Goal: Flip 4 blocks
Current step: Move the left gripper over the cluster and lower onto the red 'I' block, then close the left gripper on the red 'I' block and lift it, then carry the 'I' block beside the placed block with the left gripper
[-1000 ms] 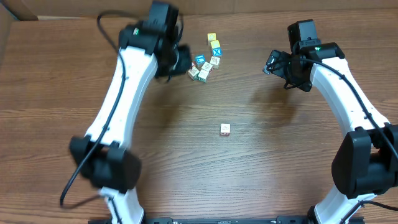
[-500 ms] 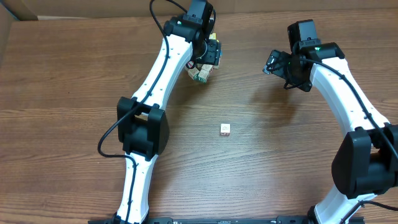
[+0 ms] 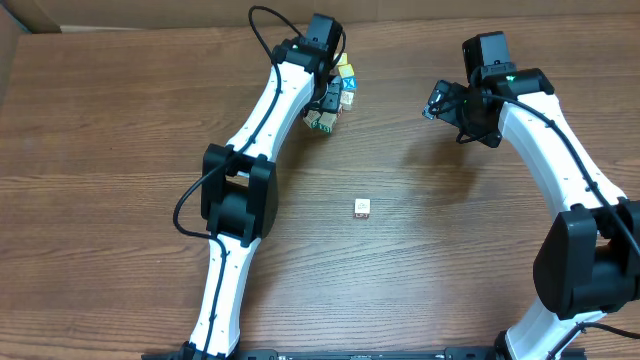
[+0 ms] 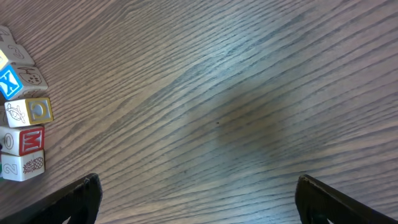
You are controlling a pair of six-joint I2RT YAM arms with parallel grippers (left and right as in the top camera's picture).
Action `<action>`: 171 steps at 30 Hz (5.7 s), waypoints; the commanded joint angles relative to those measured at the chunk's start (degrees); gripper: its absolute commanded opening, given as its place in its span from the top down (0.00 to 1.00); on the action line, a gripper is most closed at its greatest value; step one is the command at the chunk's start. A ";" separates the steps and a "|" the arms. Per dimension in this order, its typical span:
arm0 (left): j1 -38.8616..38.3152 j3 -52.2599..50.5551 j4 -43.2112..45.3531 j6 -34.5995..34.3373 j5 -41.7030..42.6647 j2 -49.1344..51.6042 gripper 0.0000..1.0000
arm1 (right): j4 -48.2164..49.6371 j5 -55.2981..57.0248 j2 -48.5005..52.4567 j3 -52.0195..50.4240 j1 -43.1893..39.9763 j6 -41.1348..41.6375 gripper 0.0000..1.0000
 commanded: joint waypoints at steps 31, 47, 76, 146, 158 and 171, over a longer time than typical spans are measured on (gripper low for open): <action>3.26 0.90 -0.96 7.43 5.73 3.26 0.35 | 0.15 -0.07 -0.20 0.83 -0.07 -0.22 0.00; 3.32 0.90 0.46 1.44 2.27 3.26 0.47 | 0.15 -0.07 -0.20 0.83 -0.07 -0.22 0.00; 3.89 -2.54 7.56 -7.72 -3.52 3.28 0.60 | 0.15 -0.07 -0.20 0.83 -0.07 -0.22 0.00; -13.29 -54.36 -3.08 -23.80 1.88 -48.48 0.87 | 0.15 -0.07 -0.20 0.83 -0.07 -0.22 0.00; -14.45 -65.26 18.51 -24.00 5.64 -42.36 0.87 | 0.15 -0.07 -0.20 0.83 -0.07 -0.22 0.00; -14.64 -64.43 19.56 -20.44 5.73 -37.38 0.78 | 0.15 -0.07 -0.20 0.83 -0.07 -0.22 0.00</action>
